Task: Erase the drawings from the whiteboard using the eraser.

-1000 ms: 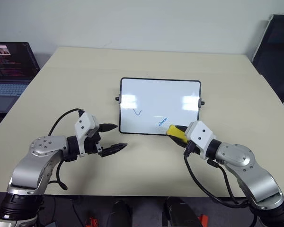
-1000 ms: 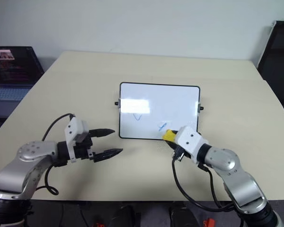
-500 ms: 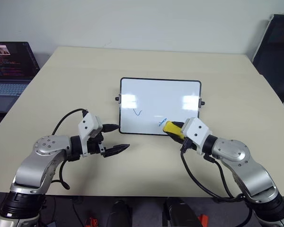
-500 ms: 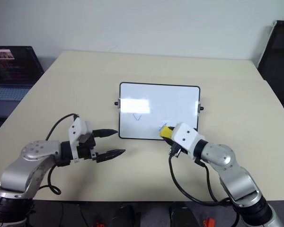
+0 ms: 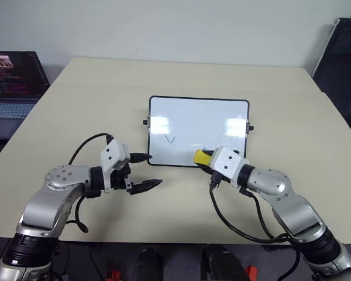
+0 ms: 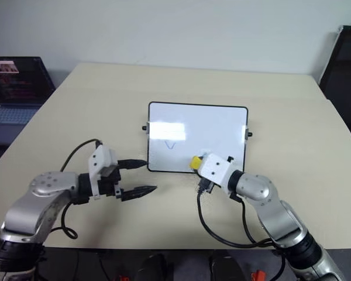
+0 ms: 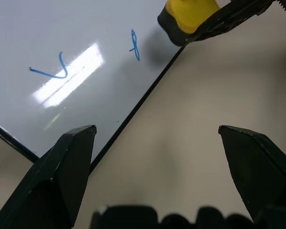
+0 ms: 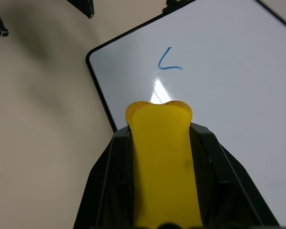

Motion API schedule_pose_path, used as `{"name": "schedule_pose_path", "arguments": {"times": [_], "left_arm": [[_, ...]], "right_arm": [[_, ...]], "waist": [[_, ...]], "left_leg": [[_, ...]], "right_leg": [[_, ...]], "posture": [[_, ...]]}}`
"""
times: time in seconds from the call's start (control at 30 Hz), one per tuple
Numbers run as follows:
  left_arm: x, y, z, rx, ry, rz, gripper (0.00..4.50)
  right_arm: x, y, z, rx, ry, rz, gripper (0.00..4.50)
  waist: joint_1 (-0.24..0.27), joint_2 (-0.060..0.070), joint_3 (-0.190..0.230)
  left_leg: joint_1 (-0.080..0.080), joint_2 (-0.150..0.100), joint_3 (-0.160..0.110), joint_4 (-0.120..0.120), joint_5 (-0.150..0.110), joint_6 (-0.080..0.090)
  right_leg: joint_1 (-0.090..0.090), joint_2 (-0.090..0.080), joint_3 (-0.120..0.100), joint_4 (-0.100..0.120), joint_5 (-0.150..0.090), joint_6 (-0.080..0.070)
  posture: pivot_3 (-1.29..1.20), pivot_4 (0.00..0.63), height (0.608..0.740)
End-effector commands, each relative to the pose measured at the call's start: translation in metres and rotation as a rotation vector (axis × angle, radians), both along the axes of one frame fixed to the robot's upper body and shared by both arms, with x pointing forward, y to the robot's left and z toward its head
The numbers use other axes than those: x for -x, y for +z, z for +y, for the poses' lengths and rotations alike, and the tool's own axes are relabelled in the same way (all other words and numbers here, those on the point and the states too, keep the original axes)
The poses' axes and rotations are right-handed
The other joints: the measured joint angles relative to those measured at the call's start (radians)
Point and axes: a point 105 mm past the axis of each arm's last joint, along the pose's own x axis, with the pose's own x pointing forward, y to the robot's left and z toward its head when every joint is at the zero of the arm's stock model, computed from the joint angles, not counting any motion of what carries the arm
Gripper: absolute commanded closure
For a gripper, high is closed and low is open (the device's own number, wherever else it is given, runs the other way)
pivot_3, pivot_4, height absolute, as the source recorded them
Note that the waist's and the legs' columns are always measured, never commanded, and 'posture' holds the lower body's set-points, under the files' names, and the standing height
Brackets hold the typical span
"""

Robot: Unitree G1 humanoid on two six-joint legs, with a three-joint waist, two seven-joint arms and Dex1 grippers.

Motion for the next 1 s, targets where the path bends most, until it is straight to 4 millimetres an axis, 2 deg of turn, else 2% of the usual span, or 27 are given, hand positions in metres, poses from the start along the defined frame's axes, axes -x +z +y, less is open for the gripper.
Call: {"name": "schedule_pose_path", "arguments": {"times": [0.03,0.2,0.33,0.43,0.63,0.77,0.87,0.93,1.0], "left_arm": [[-0.001,0.011,-0.004,-0.011,-0.034,-0.045,0.00],[0.000,0.011,-0.006,-0.017,-0.057,-0.036,0.00],[-0.001,0.013,-0.008,-0.014,-0.058,-0.038,0.00],[-0.002,0.012,-0.006,-0.016,-0.048,-0.036,0.00],[-0.002,0.008,0.001,-0.017,-0.028,-0.030,0.00],[-0.004,0.008,0.003,-0.012,-0.024,-0.034,0.00],[-0.004,0.008,0.002,-0.008,-0.033,-0.026,0.00],[-0.004,0.007,0.003,-0.010,-0.032,-0.027,0.00],[-0.004,0.007,0.003,-0.011,-0.031,-0.026,0.00]], "right_arm": [[0.003,0.014,-0.004,-0.039,-0.010,0.037,3.28],[0.009,0.014,-0.006,-0.063,0.002,0.122,3.28],[0.010,0.016,-0.004,-0.066,0.009,0.122,3.28],[0.005,0.022,0.001,-0.070,0.006,0.079,3.28],[-0.021,0.029,0.014,0.003,-0.020,-0.117,3.28],[-0.032,0.021,0.030,0.133,0.040,-0.233,3.28],[-0.032,0.002,0.039,0.204,0.093,-0.203,3.28],[-0.034,-0.011,0.033,0.257,0.090,-0.167,3.28],[-0.038,-0.016,0.019,0.293,0.052,-0.151,3.28]], "waist": [[0.001,0.000,0.000],[0.000,0.000,0.000],[0.000,0.000,0.000],[-0.001,0.000,0.000],[-0.002,0.000,0.000],[-0.002,0.000,0.000],[-0.001,0.000,0.000],[0.000,0.000,0.000],[0.000,0.000,0.000]], "left_leg": [[0.000,0.000,0.000,0.000,0.000,0.000],[0.000,0.000,0.000,0.000,0.000,0.000],[0.000,0.000,0.000,0.000,0.000,0.000],[0.000,0.000,0.000,0.000,0.000,0.000],[0.000,0.000,0.000,0.001,0.000,0.000],[0.000,0.000,0.000,0.000,0.000,0.000],[0.000,0.000,0.000,0.000,0.000,0.000],[0.000,0.000,0.000,0.000,0.000,0.000],[0.000,0.000,0.000,0.000,0.000,0.000]], "right_leg": [[0.000,0.000,0.000,0.000,0.000,0.000],[0.000,0.000,0.000,0.000,0.000,0.000],[0.000,0.000,0.000,0.000,0.000,0.000],[0.000,0.000,0.000,0.000,0.000,0.000],[0.000,0.000,0.000,0.000,0.000,0.001],[0.000,0.000,0.000,0.000,0.000,0.001],[0.000,0.000,-0.001,0.000,0.001,0.001],[0.000,0.000,-0.001,0.000,0.003,0.005],[0.000,0.000,-0.001,0.000,0.003,0.005]], "posture": [[0.00,0.150,0.740],[0.00,0.150,0.740],[0.00,0.150,0.740],[0.00,0.150,0.740],[0.00,0.150,0.740],[0.00,0.150,0.740],[0.00,0.150,0.740],[0.00,0.150,0.740],[0.00,0.150,0.740]]}}
